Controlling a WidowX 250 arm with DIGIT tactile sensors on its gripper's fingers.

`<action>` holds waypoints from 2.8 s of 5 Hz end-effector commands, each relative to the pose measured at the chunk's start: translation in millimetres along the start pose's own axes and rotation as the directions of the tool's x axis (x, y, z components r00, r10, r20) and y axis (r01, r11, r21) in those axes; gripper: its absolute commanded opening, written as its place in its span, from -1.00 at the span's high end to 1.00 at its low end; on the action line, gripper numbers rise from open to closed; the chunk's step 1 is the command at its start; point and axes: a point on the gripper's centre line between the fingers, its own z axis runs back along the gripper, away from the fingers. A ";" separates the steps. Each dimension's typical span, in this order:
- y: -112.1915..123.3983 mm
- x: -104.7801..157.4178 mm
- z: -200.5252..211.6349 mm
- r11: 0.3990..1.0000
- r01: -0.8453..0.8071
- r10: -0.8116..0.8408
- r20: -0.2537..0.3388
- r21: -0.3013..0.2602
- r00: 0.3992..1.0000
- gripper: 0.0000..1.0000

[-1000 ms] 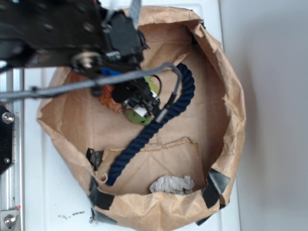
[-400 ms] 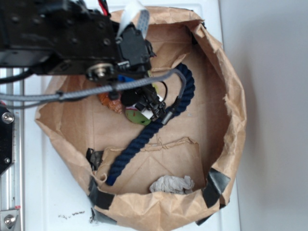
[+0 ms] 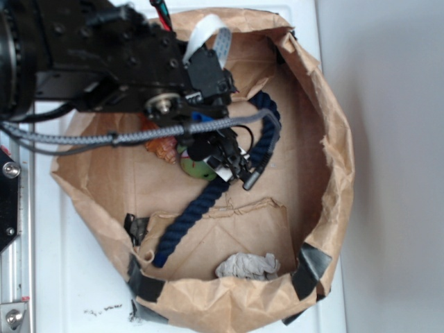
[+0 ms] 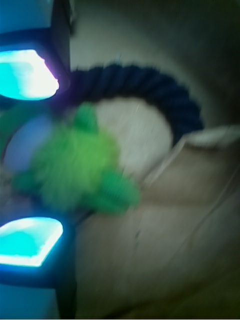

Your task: Grab the green animal.

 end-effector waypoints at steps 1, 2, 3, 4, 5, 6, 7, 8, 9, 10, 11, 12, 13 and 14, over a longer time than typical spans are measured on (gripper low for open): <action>-17.8 18.2 3.4 0.999 0.023 -0.022 0.056 -0.024 0.998 -1.00; -20.5 17.4 -4.5 0.999 0.034 -0.033 0.056 -0.007 0.998 -1.00; -24.0 17.3 -13.4 0.999 0.044 -0.045 0.062 0.012 0.997 -1.00; -25.2 17.6 -18.8 0.998 0.062 -0.064 0.074 0.026 0.995 -1.00; -24.3 17.7 -20.8 0.997 0.075 -0.078 0.082 0.031 0.994 -1.00; -22.4 16.6 -23.3 0.995 0.086 -0.090 0.085 0.045 0.992 -0.56; -20.6 17.6 -22.6 0.995 0.081 -0.085 0.076 0.050 0.993 1.00; -20.7 20.2 -19.1 0.996 0.078 -0.080 0.071 0.035 0.994 1.00; -21.1 23.2 -15.2 0.997 0.072 -0.074 0.063 0.027 0.995 1.00; -22.9 25.4 4.8 0.998 0.062 -0.062 0.035 -0.003 0.997 1.00; -32.9 24.3 52.0 0.996 0.065 -0.066 -0.003 -0.063 0.998 1.00; -38.5 28.0 88.6 0.994 0.066 -0.068 -0.019 -0.087 0.997 1.00; -40.1 34.6 104.3 0.991 0.073 -0.080 -0.055 -0.108 0.995 1.00; -42.5 39.3 114.0 0.993 0.073 -0.076 -0.028 -0.090 0.997 1.00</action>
